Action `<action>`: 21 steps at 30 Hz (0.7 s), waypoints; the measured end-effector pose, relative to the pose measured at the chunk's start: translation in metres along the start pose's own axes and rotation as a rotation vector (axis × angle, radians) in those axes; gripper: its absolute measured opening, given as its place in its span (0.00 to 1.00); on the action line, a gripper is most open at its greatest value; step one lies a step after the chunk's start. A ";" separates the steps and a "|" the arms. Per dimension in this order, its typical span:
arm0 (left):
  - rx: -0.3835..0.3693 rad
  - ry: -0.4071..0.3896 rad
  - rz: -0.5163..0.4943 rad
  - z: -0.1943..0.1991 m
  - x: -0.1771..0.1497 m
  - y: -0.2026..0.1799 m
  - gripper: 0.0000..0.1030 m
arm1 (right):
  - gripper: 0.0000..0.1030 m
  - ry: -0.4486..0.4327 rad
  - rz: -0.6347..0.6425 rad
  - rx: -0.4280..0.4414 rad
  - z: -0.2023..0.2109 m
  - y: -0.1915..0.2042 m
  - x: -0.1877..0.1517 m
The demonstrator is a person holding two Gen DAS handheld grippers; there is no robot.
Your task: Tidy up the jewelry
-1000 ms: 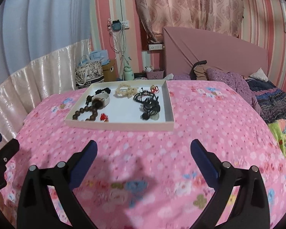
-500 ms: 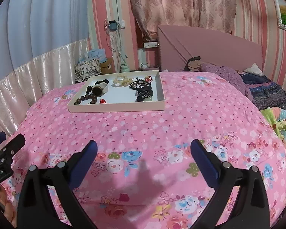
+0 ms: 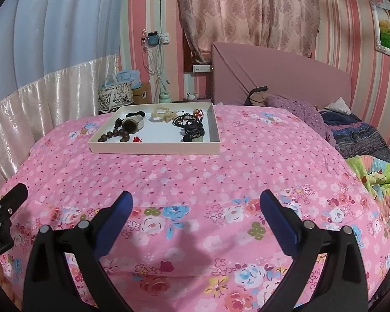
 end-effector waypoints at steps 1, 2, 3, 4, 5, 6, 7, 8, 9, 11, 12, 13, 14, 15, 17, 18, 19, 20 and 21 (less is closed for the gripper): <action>0.004 -0.002 0.003 0.000 0.000 0.001 0.97 | 0.95 0.000 0.000 -0.001 0.000 0.000 0.000; 0.005 -0.001 0.006 -0.001 0.000 0.001 0.97 | 0.95 0.001 0.000 -0.002 0.000 0.000 0.000; 0.006 0.000 0.009 -0.001 0.000 0.002 0.97 | 0.95 0.002 0.000 -0.003 0.000 0.000 0.000; 0.006 0.003 0.014 -0.002 0.000 0.003 0.97 | 0.95 0.003 0.001 -0.003 0.000 0.001 -0.001; 0.007 0.004 0.017 -0.002 0.000 0.004 0.97 | 0.95 0.004 0.001 -0.004 -0.001 0.001 -0.001; 0.010 0.005 0.021 -0.003 0.001 0.005 0.97 | 0.95 0.004 0.002 -0.005 -0.001 0.001 -0.001; 0.011 0.005 0.024 -0.003 0.001 0.006 0.97 | 0.95 0.005 0.004 -0.007 -0.001 0.001 -0.001; 0.012 0.005 0.029 -0.003 0.001 0.007 0.97 | 0.95 0.004 0.005 -0.010 -0.001 0.001 -0.001; 0.011 0.006 0.032 -0.004 0.001 0.007 0.97 | 0.95 0.004 0.007 -0.010 -0.001 0.001 -0.001; 0.008 0.014 0.040 -0.005 0.001 0.008 0.97 | 0.95 0.004 0.008 -0.008 -0.001 0.001 -0.001; 0.007 0.016 0.042 -0.006 0.001 0.009 0.97 | 0.95 0.003 0.008 -0.007 -0.002 0.001 -0.001; 0.010 0.017 0.043 -0.007 0.001 0.009 0.97 | 0.95 0.003 0.009 -0.007 -0.002 0.001 -0.001; 0.016 0.013 0.040 -0.007 0.001 0.009 0.97 | 0.95 0.003 0.009 -0.007 -0.002 0.001 -0.001; 0.024 0.010 0.038 -0.007 0.001 0.010 0.97 | 0.95 0.003 0.009 -0.006 -0.003 0.001 -0.001; 0.035 0.008 0.039 -0.009 0.001 0.011 0.97 | 0.95 0.004 0.010 -0.005 -0.003 0.001 -0.001; 0.034 0.011 0.042 -0.009 0.001 0.012 0.97 | 0.95 0.003 0.010 -0.005 -0.002 0.001 -0.001; 0.033 0.014 0.043 -0.010 0.001 0.013 0.97 | 0.95 0.003 0.010 -0.004 -0.002 0.001 -0.001; 0.032 0.017 0.046 -0.010 0.001 0.013 0.97 | 0.95 0.002 0.011 -0.005 -0.002 0.001 -0.001; 0.031 0.018 0.047 -0.010 0.001 0.013 0.97 | 0.95 0.002 0.011 -0.006 -0.002 0.001 -0.001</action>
Point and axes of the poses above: each gripper's, at about its wrist camera, not at the fingertips, and z roughly against the way its jaws point, y to its left, x to its top, the point moved 8 cm from there along -z, roughly the way its jaws point, and after that the axes turned 13 degrees about z, right-handed, at the moved point
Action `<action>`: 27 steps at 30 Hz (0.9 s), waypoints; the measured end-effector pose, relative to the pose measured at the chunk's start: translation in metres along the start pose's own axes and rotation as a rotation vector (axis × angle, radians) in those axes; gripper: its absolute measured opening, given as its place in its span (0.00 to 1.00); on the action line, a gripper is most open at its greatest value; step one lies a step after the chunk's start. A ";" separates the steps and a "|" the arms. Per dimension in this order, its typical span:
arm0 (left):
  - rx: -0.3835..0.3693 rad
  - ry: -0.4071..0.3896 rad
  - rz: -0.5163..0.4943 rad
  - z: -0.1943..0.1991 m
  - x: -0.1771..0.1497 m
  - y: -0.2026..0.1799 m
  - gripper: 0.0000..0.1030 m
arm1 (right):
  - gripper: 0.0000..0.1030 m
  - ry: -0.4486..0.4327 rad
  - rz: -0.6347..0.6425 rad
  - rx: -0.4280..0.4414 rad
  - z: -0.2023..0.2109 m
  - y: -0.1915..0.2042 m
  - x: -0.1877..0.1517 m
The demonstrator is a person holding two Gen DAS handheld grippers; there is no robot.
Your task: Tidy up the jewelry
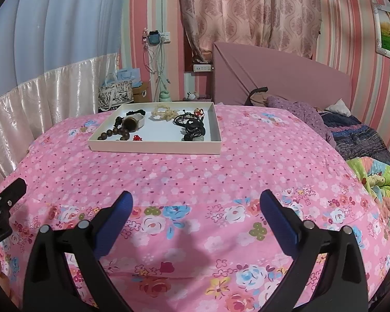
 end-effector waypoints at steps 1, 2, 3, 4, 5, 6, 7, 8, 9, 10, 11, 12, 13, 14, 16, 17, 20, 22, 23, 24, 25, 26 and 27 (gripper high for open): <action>0.000 0.000 0.000 0.000 0.000 0.000 0.97 | 0.95 0.000 0.001 -0.001 0.000 0.000 0.000; 0.001 0.001 -0.002 -0.001 0.000 0.000 0.97 | 0.95 0.000 0.002 -0.001 0.000 0.000 0.000; 0.001 0.000 -0.003 -0.001 0.000 0.000 0.97 | 0.95 -0.001 0.001 -0.002 0.000 0.000 0.000; 0.001 -0.001 -0.004 0.000 0.000 0.000 0.97 | 0.95 -0.002 0.000 -0.001 0.001 0.000 0.000; 0.002 -0.002 -0.005 0.000 0.000 0.000 0.97 | 0.95 -0.002 0.000 0.000 0.001 0.000 0.000; 0.002 -0.003 -0.006 0.000 0.000 0.000 0.97 | 0.95 0.000 0.000 0.000 0.000 0.000 0.000; 0.002 -0.003 -0.005 0.000 0.000 0.000 0.97 | 0.95 0.000 0.001 -0.001 0.000 0.000 0.000; 0.002 -0.004 -0.005 0.000 0.000 0.000 0.97 | 0.95 0.000 0.002 -0.001 0.000 0.000 0.000; 0.002 -0.004 -0.006 0.000 0.000 0.000 0.97 | 0.95 0.000 0.001 -0.002 0.000 0.000 0.000; 0.002 -0.003 -0.005 0.000 0.000 0.000 0.97 | 0.95 0.000 0.001 -0.003 0.001 0.000 0.000; 0.002 -0.004 -0.006 0.000 0.000 0.000 0.97 | 0.95 0.001 0.000 -0.003 0.001 0.000 0.000; 0.002 -0.003 -0.006 0.000 0.000 0.000 0.97 | 0.95 0.001 -0.001 -0.003 0.001 0.000 0.001; 0.003 -0.004 -0.006 0.000 0.000 0.000 0.97 | 0.95 0.001 -0.002 -0.003 0.001 0.000 0.001; 0.004 -0.005 -0.006 0.000 0.000 0.000 0.97 | 0.95 0.000 -0.001 -0.003 0.001 0.000 0.001; 0.005 -0.005 -0.008 0.000 0.000 0.000 0.97 | 0.95 0.001 0.001 -0.004 0.001 -0.001 0.001; 0.004 -0.005 -0.007 0.000 0.001 0.000 0.97 | 0.95 0.001 0.001 -0.005 0.002 -0.001 0.001; 0.004 -0.009 -0.007 0.001 0.002 0.001 0.97 | 0.95 -0.001 0.001 -0.003 0.002 0.000 0.001; 0.007 -0.014 -0.009 0.001 0.004 0.002 0.97 | 0.95 0.001 0.002 -0.003 0.001 0.000 0.001; 0.009 -0.015 -0.010 0.001 0.005 0.002 0.97 | 0.95 0.001 0.002 -0.002 0.001 -0.001 0.001; 0.009 -0.015 -0.011 0.002 0.005 0.002 0.97 | 0.95 0.000 0.000 -0.003 0.001 0.000 0.001; 0.008 -0.012 -0.010 0.001 0.006 0.002 0.97 | 0.95 0.001 0.001 -0.003 0.001 0.000 0.001; 0.007 -0.010 -0.008 0.001 0.004 0.001 0.97 | 0.95 0.003 0.002 -0.003 0.001 0.000 0.001; 0.005 -0.007 -0.005 0.001 0.005 0.002 0.97 | 0.95 0.002 0.002 -0.003 0.001 0.000 0.001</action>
Point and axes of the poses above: each gripper's, at about its wrist camera, not at the fingertips, and z roughly against the way its jaws point, y to its left, x to its top, the point moved 8 cm from there along -z, roughly the way its jaws point, and after that the axes turned 13 degrees about z, right-handed, at the moved point
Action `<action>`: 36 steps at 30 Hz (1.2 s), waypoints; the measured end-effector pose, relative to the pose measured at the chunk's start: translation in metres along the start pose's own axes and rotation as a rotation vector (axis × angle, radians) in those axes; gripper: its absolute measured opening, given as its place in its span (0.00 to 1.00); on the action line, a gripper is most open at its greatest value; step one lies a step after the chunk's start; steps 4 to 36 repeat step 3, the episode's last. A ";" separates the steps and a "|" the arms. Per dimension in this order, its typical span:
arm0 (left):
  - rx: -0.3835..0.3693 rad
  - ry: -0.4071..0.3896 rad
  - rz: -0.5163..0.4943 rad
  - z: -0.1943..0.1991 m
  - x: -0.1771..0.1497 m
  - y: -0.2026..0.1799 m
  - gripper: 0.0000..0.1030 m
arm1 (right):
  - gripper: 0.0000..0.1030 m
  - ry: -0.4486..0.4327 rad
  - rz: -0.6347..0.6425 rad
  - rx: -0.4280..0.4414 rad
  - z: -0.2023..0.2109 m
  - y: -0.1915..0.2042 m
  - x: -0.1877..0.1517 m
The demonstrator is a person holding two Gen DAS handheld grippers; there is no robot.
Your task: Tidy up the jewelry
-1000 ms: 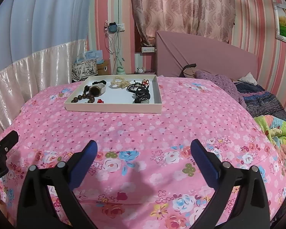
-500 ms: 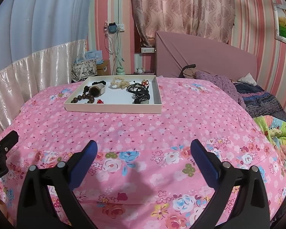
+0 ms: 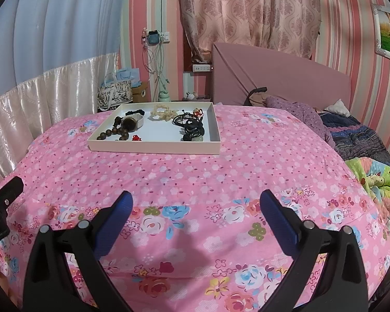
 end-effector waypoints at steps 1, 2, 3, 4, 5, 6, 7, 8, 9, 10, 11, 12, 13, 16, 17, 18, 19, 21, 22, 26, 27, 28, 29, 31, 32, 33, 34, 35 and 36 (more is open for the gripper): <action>-0.001 0.002 0.002 0.000 0.000 0.000 0.97 | 0.95 0.001 0.001 0.000 0.000 0.000 0.000; 0.000 0.002 0.003 0.001 0.000 0.000 0.97 | 0.95 0.001 0.001 0.000 0.000 0.000 0.000; 0.000 0.001 0.002 0.001 0.000 0.000 0.97 | 0.95 0.001 0.002 0.000 0.000 0.000 0.000; 0.000 0.001 0.002 0.001 0.000 0.000 0.97 | 0.95 0.001 0.002 0.000 0.000 0.000 0.000; 0.000 0.001 0.002 0.001 0.000 0.000 0.97 | 0.95 0.001 0.002 0.000 0.000 0.000 0.000; 0.000 0.001 0.002 0.001 0.000 0.000 0.97 | 0.95 0.001 0.002 0.000 0.000 0.000 0.000; 0.000 0.001 0.002 0.001 0.000 0.000 0.97 | 0.95 0.001 0.002 0.000 0.000 0.000 0.000; 0.000 0.001 0.002 0.001 0.000 0.000 0.97 | 0.95 0.001 0.002 0.000 0.000 0.000 0.000; 0.000 0.001 0.002 0.001 0.000 0.000 0.97 | 0.95 0.001 0.002 0.000 0.000 0.000 0.000; 0.000 0.001 0.002 0.001 0.000 0.000 0.97 | 0.95 0.001 0.002 0.000 0.000 0.000 0.000; 0.000 0.001 0.002 0.001 0.000 0.000 0.97 | 0.95 0.001 0.002 0.000 0.000 0.000 0.000; 0.000 0.001 0.002 0.001 0.000 0.000 0.97 | 0.95 0.001 0.002 0.000 0.000 0.000 0.000; 0.000 0.001 0.002 0.001 0.000 0.000 0.97 | 0.95 0.001 0.002 0.000 0.000 0.000 0.000; 0.000 0.001 0.002 0.001 0.000 0.000 0.97 | 0.95 0.001 0.002 0.000 0.000 0.000 0.000; 0.000 0.001 0.002 0.001 0.000 0.000 0.97 | 0.95 0.001 0.002 0.000 0.000 0.000 0.000; 0.000 0.001 0.002 0.001 0.000 0.000 0.97 | 0.95 0.001 0.002 0.000 0.000 0.000 0.000; 0.000 0.001 0.002 0.001 0.000 0.000 0.97 | 0.95 0.001 0.002 0.000 0.000 0.000 0.000; 0.000 0.001 0.002 0.001 0.000 0.000 0.97 | 0.95 0.001 0.002 0.000 0.000 0.000 0.000; 0.000 0.001 0.002 0.001 0.000 0.000 0.97 | 0.95 0.001 0.002 0.000 0.000 0.000 0.000; 0.000 0.001 0.002 0.001 0.000 0.000 0.97 | 0.95 0.001 0.002 0.000 0.000 0.000 0.000; 0.000 0.001 0.002 0.001 0.000 0.000 0.97 | 0.95 0.001 0.002 0.000 0.000 0.000 0.000; 0.000 0.001 0.002 0.001 0.000 0.000 0.97 | 0.95 0.001 0.002 0.000 0.000 0.000 0.000; 0.000 0.001 0.002 0.001 0.000 0.000 0.97 | 0.95 0.001 0.002 0.000 0.000 0.000 0.000; 0.000 0.001 0.002 0.001 0.000 0.000 0.97 | 0.95 0.001 0.002 0.000 0.000 0.000 0.000; 0.000 0.001 0.002 0.001 0.000 0.000 0.97 | 0.95 0.001 0.002 0.000 0.000 0.000 0.000; 0.000 0.001 0.002 0.001 0.000 0.000 0.97 | 0.95 0.001 0.002 0.000 0.000 0.000 0.000; 0.000 0.001 0.002 0.001 0.000 0.000 0.97 | 0.95 0.001 0.002 0.000 0.000 0.000 0.000; 0.000 0.001 0.002 0.001 0.000 0.000 0.97 | 0.95 0.001 0.002 0.000 0.000 0.000 0.000; 0.000 0.001 0.002 0.001 0.000 0.000 0.97 | 0.95 0.001 0.002 0.000 0.000 0.000 0.000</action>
Point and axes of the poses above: each gripper's, at about its wrist camera, not at the fingertips, and z roughly against the way its jaws point, y to its left, x to its top, the point moved 8 cm from there along -z, roughly the way its jaws point, and after that the axes turned 13 degrees about z, right-handed, at the moved point
